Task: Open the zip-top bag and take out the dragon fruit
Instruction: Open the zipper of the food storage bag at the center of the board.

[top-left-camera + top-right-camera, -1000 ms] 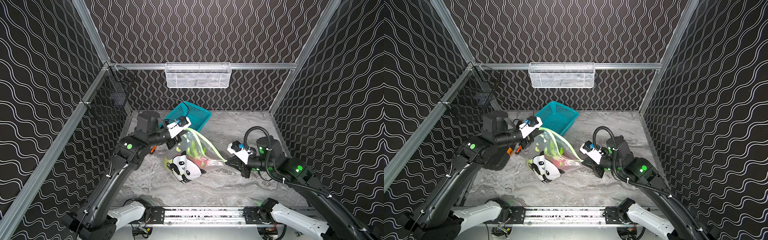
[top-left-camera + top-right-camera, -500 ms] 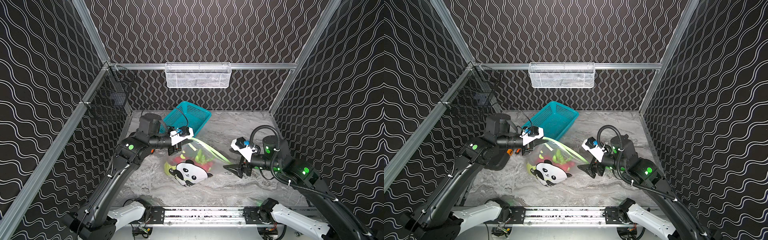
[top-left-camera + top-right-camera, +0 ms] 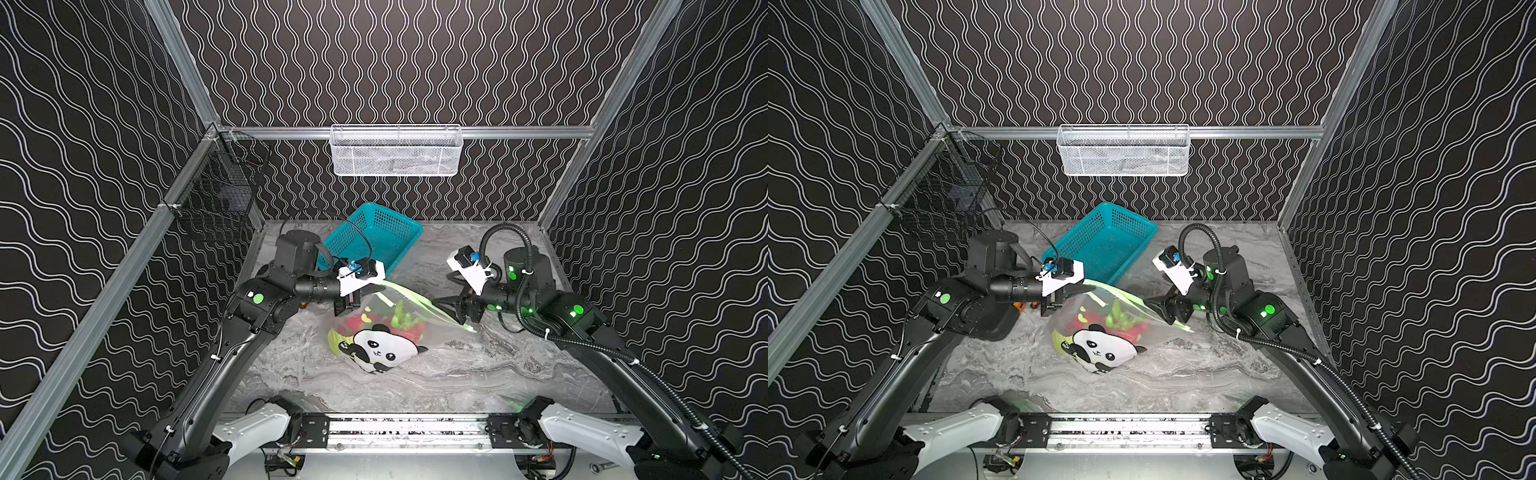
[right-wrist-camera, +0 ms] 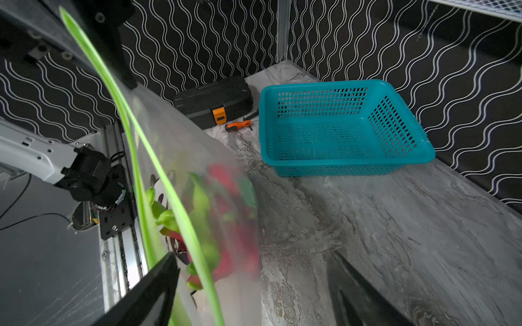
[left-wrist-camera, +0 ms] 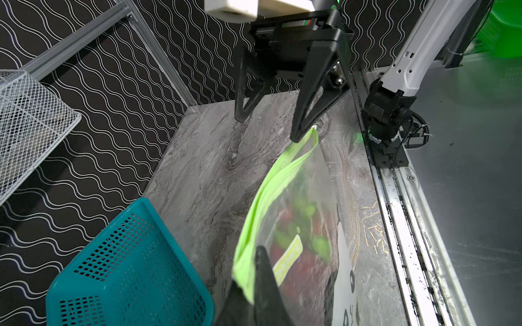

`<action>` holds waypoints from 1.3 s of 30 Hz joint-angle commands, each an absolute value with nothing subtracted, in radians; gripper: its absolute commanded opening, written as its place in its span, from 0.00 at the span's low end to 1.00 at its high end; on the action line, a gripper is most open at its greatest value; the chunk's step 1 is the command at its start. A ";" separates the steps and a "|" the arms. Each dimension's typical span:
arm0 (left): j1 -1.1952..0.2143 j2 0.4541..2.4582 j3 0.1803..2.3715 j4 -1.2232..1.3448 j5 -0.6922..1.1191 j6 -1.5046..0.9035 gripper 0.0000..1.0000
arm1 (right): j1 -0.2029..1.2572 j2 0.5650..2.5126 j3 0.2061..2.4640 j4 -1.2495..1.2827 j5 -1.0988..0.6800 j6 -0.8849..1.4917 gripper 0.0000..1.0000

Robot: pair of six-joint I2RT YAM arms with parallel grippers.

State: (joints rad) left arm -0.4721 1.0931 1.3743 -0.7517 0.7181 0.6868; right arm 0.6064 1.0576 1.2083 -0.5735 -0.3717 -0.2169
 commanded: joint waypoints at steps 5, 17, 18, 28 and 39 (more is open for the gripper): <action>-0.470 1.092 1.380 -0.712 0.762 0.701 0.00 | 0.575 1.115 1.237 -0.590 -0.499 -0.270 0.78; -0.471 1.098 1.383 -0.705 0.767 0.693 0.00 | 0.577 1.098 1.180 -0.610 -0.585 -0.279 0.76; -0.472 1.097 1.382 -0.705 0.767 0.692 0.00 | 0.577 1.098 1.180 -0.608 -0.589 -0.274 0.76; -0.472 1.099 1.389 -0.711 0.768 0.699 0.00 | 0.576 1.040 1.171 -0.502 -0.590 -0.185 0.77; -0.472 1.095 1.382 -0.707 0.776 0.696 0.00 | 0.577 1.054 1.112 -0.527 -0.627 -0.213 0.76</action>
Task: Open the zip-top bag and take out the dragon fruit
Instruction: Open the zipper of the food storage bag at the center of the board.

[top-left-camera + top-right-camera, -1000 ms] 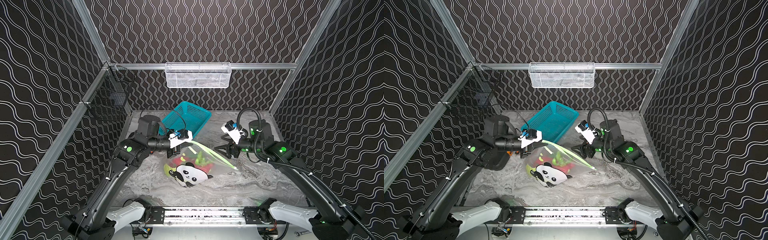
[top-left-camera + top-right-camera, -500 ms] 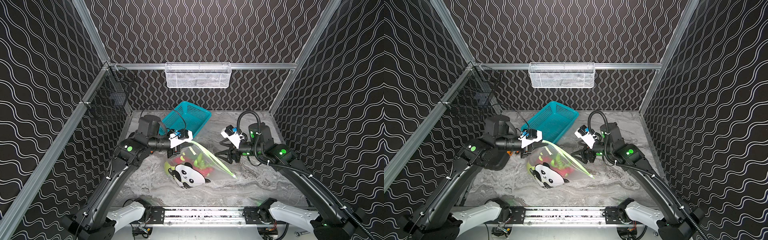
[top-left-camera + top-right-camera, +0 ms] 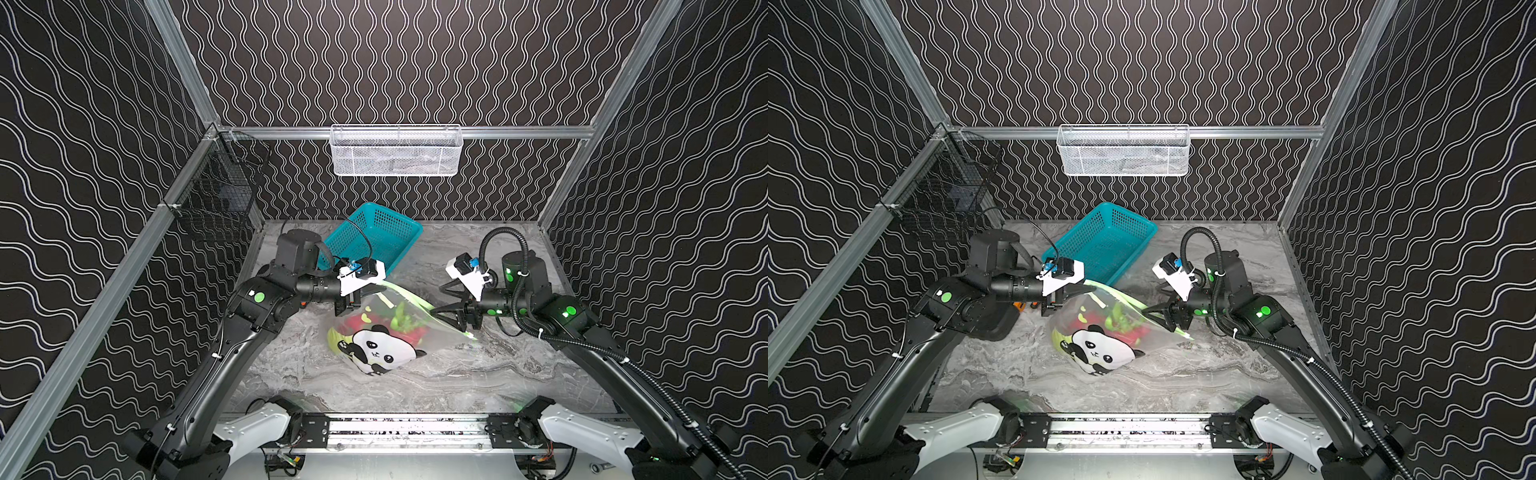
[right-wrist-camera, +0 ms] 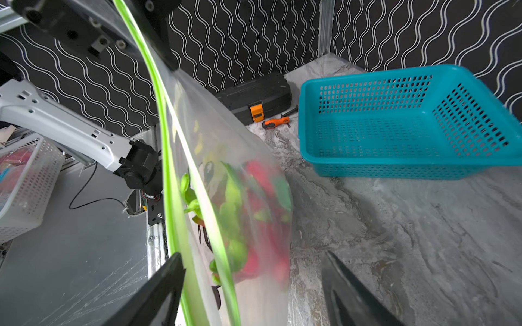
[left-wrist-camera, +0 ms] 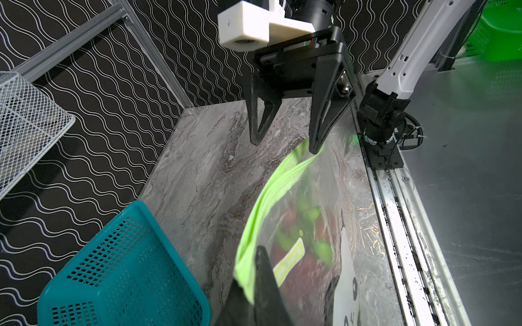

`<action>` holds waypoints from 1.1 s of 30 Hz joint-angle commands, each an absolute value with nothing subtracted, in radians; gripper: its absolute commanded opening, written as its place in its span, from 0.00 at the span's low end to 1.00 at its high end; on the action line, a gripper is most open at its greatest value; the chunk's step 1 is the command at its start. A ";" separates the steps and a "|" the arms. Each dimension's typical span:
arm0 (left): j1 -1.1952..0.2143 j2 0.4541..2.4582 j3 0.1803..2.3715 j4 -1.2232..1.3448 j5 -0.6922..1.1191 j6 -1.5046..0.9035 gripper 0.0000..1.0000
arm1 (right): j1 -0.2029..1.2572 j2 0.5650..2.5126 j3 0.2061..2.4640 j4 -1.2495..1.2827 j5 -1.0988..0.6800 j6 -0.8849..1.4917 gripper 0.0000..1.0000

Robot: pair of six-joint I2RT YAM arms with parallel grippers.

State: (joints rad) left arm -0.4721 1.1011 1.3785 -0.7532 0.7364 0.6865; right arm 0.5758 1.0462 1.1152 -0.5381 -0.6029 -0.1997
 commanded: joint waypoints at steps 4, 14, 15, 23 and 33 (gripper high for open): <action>-0.474 1.093 1.382 -0.709 0.774 0.699 0.00 | 0.576 1.057 1.112 -0.516 -0.627 -0.211 0.75; -0.476 1.096 1.379 -0.704 0.774 0.698 0.00 | 0.591 1.114 1.135 -0.558 -0.690 -0.245 0.64; -0.477 1.095 1.378 -0.704 0.774 0.698 0.00 | 0.600 1.124 1.139 -0.569 -0.698 -0.254 0.64; -0.477 1.098 1.368 -0.692 0.776 0.693 0.00 | 0.660 1.164 1.167 -0.564 -0.737 -0.247 0.55; -0.478 1.138 1.382 -0.625 0.807 0.646 0.00 | 0.668 1.137 1.109 -0.420 -0.775 -0.078 0.00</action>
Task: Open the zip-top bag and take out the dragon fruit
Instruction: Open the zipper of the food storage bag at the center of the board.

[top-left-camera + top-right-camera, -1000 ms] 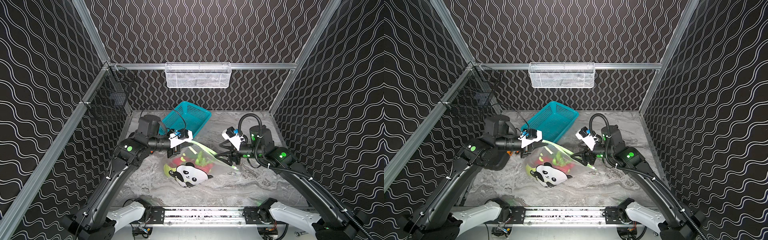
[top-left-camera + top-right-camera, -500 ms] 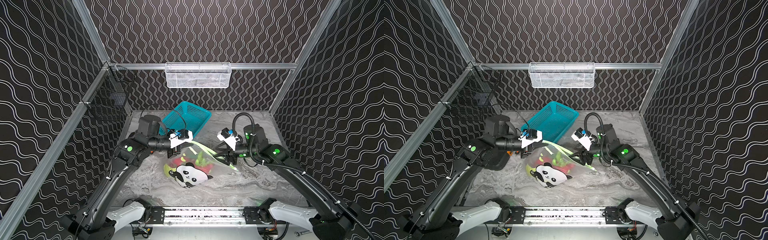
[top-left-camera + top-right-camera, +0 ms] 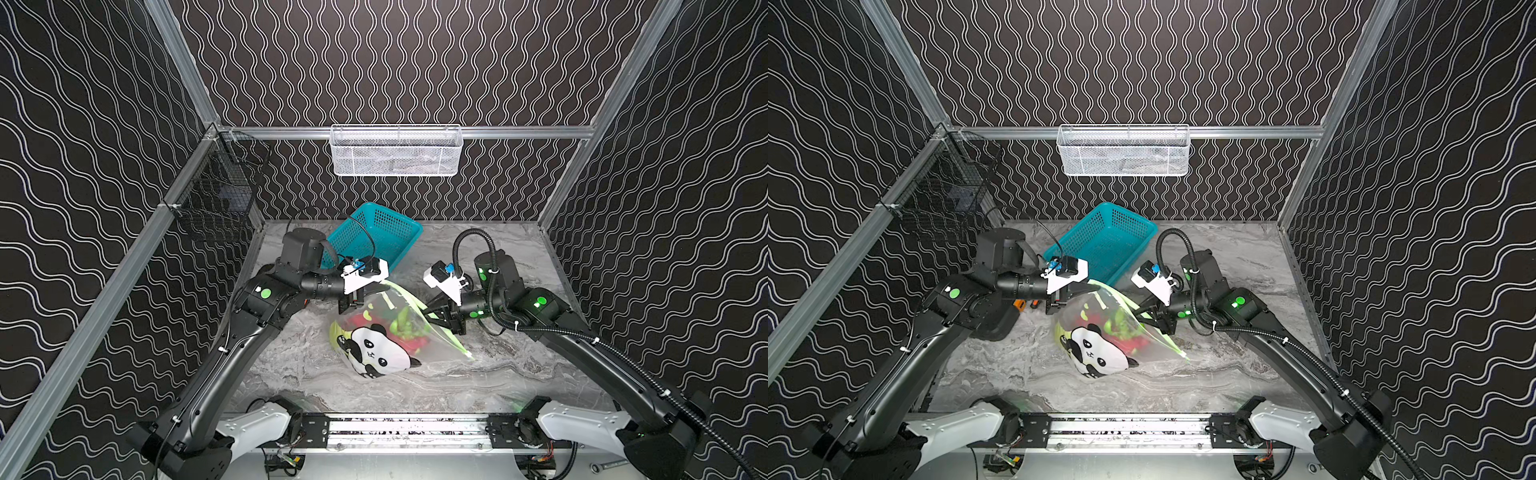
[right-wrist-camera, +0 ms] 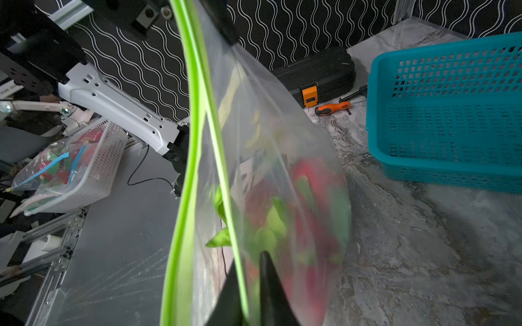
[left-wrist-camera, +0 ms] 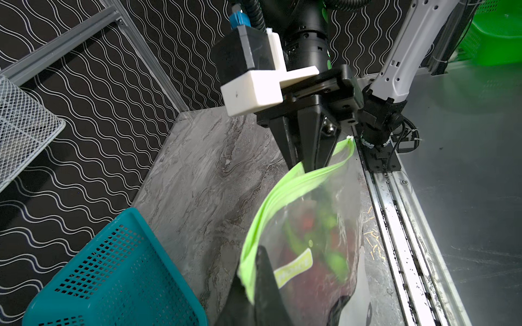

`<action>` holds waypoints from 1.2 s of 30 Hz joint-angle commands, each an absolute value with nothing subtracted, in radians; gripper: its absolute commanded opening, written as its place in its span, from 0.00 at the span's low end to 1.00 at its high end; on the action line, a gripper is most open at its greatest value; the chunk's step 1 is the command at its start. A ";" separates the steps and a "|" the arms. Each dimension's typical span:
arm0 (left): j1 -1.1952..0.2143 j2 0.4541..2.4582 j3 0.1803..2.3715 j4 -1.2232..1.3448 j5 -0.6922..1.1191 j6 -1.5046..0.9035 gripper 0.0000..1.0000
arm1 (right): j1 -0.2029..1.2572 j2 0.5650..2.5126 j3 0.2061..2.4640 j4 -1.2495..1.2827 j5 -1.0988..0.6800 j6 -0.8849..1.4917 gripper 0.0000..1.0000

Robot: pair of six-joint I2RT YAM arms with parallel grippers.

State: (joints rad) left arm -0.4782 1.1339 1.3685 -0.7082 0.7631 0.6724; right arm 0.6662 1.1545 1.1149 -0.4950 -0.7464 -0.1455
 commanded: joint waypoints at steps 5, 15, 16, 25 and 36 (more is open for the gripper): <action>-0.478 1.167 1.378 -0.536 0.812 0.566 0.00 | 0.665 1.016 1.077 -0.324 -0.732 0.066 0.00; -0.478 1.201 1.407 -0.432 0.584 0.225 0.40 | 0.667 1.035 1.032 -0.047 -0.664 0.456 0.00; -0.478 1.194 1.417 -0.460 0.488 0.163 0.50 | 0.667 1.046 1.032 -0.013 -0.657 0.486 0.00; -0.475 1.229 1.795 -1.077 0.095 -0.194 0.82 | 0.694 1.154 1.141 0.095 -0.581 0.547 0.00; -0.475 1.286 2.057 -1.680 0.150 -0.599 0.79 | 0.771 1.236 1.217 0.123 -0.518 0.509 0.00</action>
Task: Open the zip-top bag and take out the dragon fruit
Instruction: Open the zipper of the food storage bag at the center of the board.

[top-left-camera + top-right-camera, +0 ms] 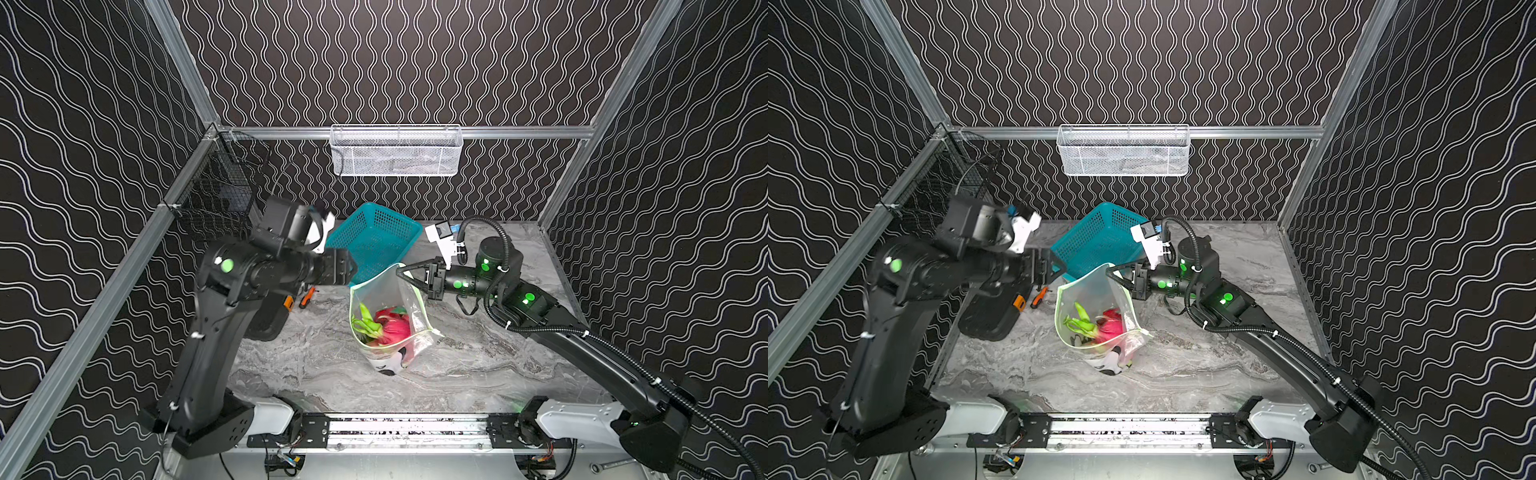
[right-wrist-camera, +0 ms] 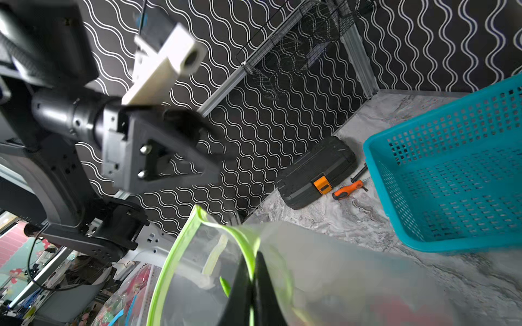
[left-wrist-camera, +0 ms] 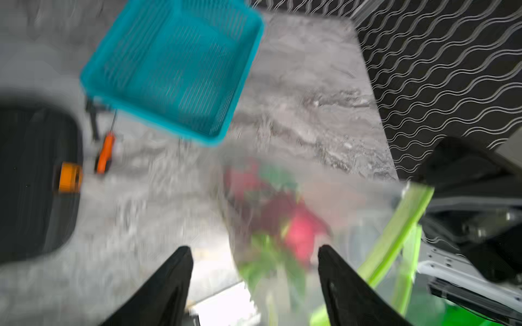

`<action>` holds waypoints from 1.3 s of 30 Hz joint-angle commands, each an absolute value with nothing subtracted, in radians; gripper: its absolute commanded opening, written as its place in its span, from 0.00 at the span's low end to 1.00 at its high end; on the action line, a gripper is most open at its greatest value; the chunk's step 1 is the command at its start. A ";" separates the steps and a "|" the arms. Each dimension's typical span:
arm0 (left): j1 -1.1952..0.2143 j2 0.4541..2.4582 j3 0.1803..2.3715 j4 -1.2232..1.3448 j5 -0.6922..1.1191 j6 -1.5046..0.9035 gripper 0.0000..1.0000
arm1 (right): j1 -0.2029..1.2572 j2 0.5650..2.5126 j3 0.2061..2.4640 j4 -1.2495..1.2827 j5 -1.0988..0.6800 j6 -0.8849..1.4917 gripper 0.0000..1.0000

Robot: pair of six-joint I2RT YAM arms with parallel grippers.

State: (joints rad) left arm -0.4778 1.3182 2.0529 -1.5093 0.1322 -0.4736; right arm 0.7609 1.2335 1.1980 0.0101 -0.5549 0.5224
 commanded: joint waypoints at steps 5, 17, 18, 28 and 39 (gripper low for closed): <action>-0.475 1.222 2.023 -1.601 0.238 -0.723 0.81 | 0.793 1.247 1.242 0.070 -0.410 0.505 0.00; -0.477 1.133 1.745 -1.437 0.337 -0.781 0.82 | 0.867 1.268 1.330 -0.040 -0.202 0.501 0.00; -0.478 1.127 1.712 -1.408 0.341 -0.787 0.81 | 0.872 1.274 1.337 -0.042 -0.184 0.507 0.00; -0.629 1.126 1.550 -1.181 0.286 -0.909 0.50 | 0.910 1.331 1.415 -0.072 -0.046 0.519 0.00; -0.670 1.201 1.588 -1.118 0.284 -0.890 0.00 | 0.911 1.216 1.384 -0.194 0.139 0.456 0.00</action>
